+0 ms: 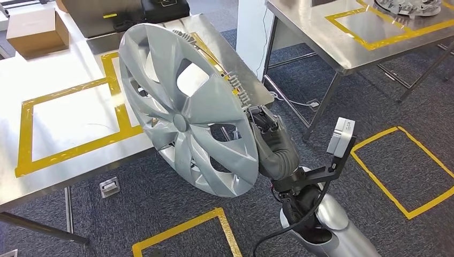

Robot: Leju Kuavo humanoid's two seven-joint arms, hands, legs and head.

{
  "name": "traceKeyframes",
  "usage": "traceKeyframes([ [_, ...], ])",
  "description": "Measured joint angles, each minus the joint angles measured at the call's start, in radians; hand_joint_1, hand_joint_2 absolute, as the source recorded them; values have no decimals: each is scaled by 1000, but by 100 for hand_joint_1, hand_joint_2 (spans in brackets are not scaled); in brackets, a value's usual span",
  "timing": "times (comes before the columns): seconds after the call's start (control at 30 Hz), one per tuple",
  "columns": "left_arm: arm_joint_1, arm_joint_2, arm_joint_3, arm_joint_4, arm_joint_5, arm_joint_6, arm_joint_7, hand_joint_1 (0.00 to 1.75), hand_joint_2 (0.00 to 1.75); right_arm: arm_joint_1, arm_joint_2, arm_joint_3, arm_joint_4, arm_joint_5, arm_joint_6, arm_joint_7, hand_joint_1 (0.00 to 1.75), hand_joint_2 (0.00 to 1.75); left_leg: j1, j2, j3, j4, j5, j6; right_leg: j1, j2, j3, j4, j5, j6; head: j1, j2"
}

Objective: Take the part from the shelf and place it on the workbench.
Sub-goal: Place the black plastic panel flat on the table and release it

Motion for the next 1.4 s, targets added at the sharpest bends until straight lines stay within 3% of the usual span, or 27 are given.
traceKeyframes([
  [0.07, 1, 0, 0, 0, 0, 0, 0, 0, 175, 0, 0, 0, 1, 0, 0, 0, 175, 175, 7, 0, 27, -104, 88, -11, -7, 1, 19, 5, -19, 11, 0, 0],
  [0.1, 1, 0, 0, 0, 0, 0, 0, 0, 175, 0, 1, 0, 1, 0, 0, 0, 175, 175, 7, 1, 41, -156, 110, -13, -10, 1, 26, 7, -27, 18, -3, 0],
  [0.13, 1, 0, 0, 0, 0, 0, 0, 0, 175, -1, 2, 0, 2, 0, 0, -1, 175, 175, 5, 3, 52, -190, 117, -8, -10, 1, 29, 10, -35, 25, -8, 0],
  [0.2, 3, 0, 0, 0, 0, 0, 0, 0, 175, -1, 3, 0, 2, 0, 0, -1, 175, 175, -1, 6, 57, -211, 98, 15, -9, 2, 32, 16, -45, 39, -12, 0],
  [0.23, 3, 0, 0, 0, 0, 0, 1, 0, 175, -1, 3, 0, 2, 0, 0, -1, 175, 175, -1, 6, 62, -212, 98, 27, -8, 2, 33, 19, -50, 45, -11, 0],
  [0.3, 3, -1, 0, 0, 0, 0, -1, 0, 175, -2, 3, -1, 2, 0, 0, 0, 175, 175, 2, 5, 71, -213, 90, 42, -9, 1, 21, 52, -64, 53, -4, 0],
  [0.37, 2, -1, 0, 0, 0, 0, -6, 0, 175, -3, 3, -1, 2, 0, 0, 0, 175, 175, 1, 4, 84, -214, 80, 52, -10, 0, -38, 152, -95, 58, 3, 0],
  [0.43, 3, -1, 0, 0, 2, 1, -12, 0, 175, -1, 3, -1, 3, 0, -1, 0, 175, 175, -3, 4, 99, -214, 65, 58, -9, 0, -129, 279, -130, 58, 7, 0],
  [0.47, 4, -1, 0, 0, 3, 1, -14, 0, 175, 0, 2, -1, 3, 0, -2, 0, 175, 175, -5, 3, 108, -214, 57, 59, -7, 1, -163, 311, -131, 55, 8, 0],
  [0.5, 4, -1, 0, 0, 3, 1, -16, 0, 175, 2, 2, -1, 4, 0, -2, 0, 175, 175, -7, 2, 120, -214, 47, 60, -4, 1, -182, 310, -116, 50, 9, 0],
  [0.53, 5, -1, 0, 0, 3, 1, -16, 0, 175, 2, 2, -1, 4, 0, -3, 1, 175, 175, -8, 0, 133, -214, 37, 60, 0, 1, -184, 273, -83, 43, 10, 0],
  [0.6, 6, -2, 0, 0, 3, 2, -17, 0, 175, 2, 2, -2, 4, 0, -4, 1, 175, 175, -8, -2, 158, -216, 17, 57, 15, 1, -162, 149, 18, 23, 10, 0],
  [0.63, 7, -3, 0, 0, 4, 2, -18, 0, 175, 2, 2, -2, 5, 0, -4, 1, 175, 175, -8, -3, 166, -218, 8, 53, 23, 2, -150, 98, 50, 13, 11, 0],
  [0.67, 8, -5, 0, 0, 4, 1, -18, 0, 175, 2, 2, -3, 5, 0, -5, 2, 175, 175, -7, -4, 173, -221, 1, 47, 28, 3, -142, 66, 69, 7, 12, 0],
  [0.77, 6, -9, 0, 0, 5, 1, -17, 0, 175, 1, 3, -4, 7, 0, -9, 7, 175, 175, -8, -4, 188, -225, -1, 32, 28, 4, -116, 33, 60, -1, 15, 0],
  [0.83, 1, -9, 0, 0, 4, 1, -18, 0, 175, -4, 3, -4, 8, 0, -11, 12, 175, 175, -11, -3, 164, -172, -2, 28, 20, 2, -87, 9, 55, -7, 12, 0],
  [0.93, -1, -8, 0, 0, 3, 0, -15, 0, 175, -19, 4, -2, 17, 0, -18, 30, 175, 175, -12, -2, 52, -10, -54, 21, 14, 1, -54, -6, 39, -10, 6, 0],
  [0.97, 0, -8, 0, 0, 2, -1, -14, 0, 175, -23, 4, -1, 21, 0, -21, 38, 175, 175, -11, -2, 21, 18, -71, 17, 13, 2, -44, -6, 30, -9, 5, 0],
  [1.0, 1, -8, 0, 0, 0, -2, -14, 0, 175, -28, 4, 0, 27, 0, -24, 47, 175, 175, -9, -2, 3, 17, -71, 12, 11, 2, -31, -6, 20, -7, 5, 0],
  [1.03, 0, -8, -1, 0, -1, -3, -14, 0, 175, -34, 4, 2, 32, 1, -26, 56, 175, 175, -7, -1, -2, -13, -46, 8, 10, 3, -17, -4, 9, -5, 4, 0],
  [1.1, -1, -8, -2, 0, -4, -7, -12, 0, 175, -58, 5, 7, 45, 9, -32, 76, 175, 175, -1, 0, 9, -122, 62, 2, 8, 3, 9, 1, -16, 3, 4, 0],
  [1.17, -3, -9, -3, 0, -5, -14, -7, 0, 175, -88, 8, 14, 59, 17, -39, 95, 175, 175, -3, 4, 17, -201, 127, 11, 8, 5, 16, 8, -34, 14, -1, 0],
  [1.27, -7, -10, -7, 0, -7, -18, -3, 0, 175, -119, 11, 24, 74, 22, -45, 110, 175, 175, -7, 5, 25, -214, 124, 41, 8, 4, 20, 10, -50, 34, -4, 0],
  [1.3, -9, -10, -7, 0, -8, -18, -2, 0, 175, -127, 11, 28, 78, 26, -47, 115, 175, 175, -5, 3, 31, -216, 120, 46, 7, 4, 17, 22, -54, 39, -3, 0],
  [1.33, -12, -10, -8, 0, -11, -18, -2, 0, 175, -139, 11, 32, 83, 30, -51, 123, 175, 175, -3, 2, 37, -217, 118, 50, 6, 3, 3, 50, -62, 44, 0, 0],
  [1.4, -19, -10, -11, 0, -20, -20, -2, 0, 175, -174, 11, 44, 101, 40, -66, 145, 175, 175, -2, 1, 46, -217, 110, 57, 3, 2, -74, 167, -90, 51, 6, 0],
])
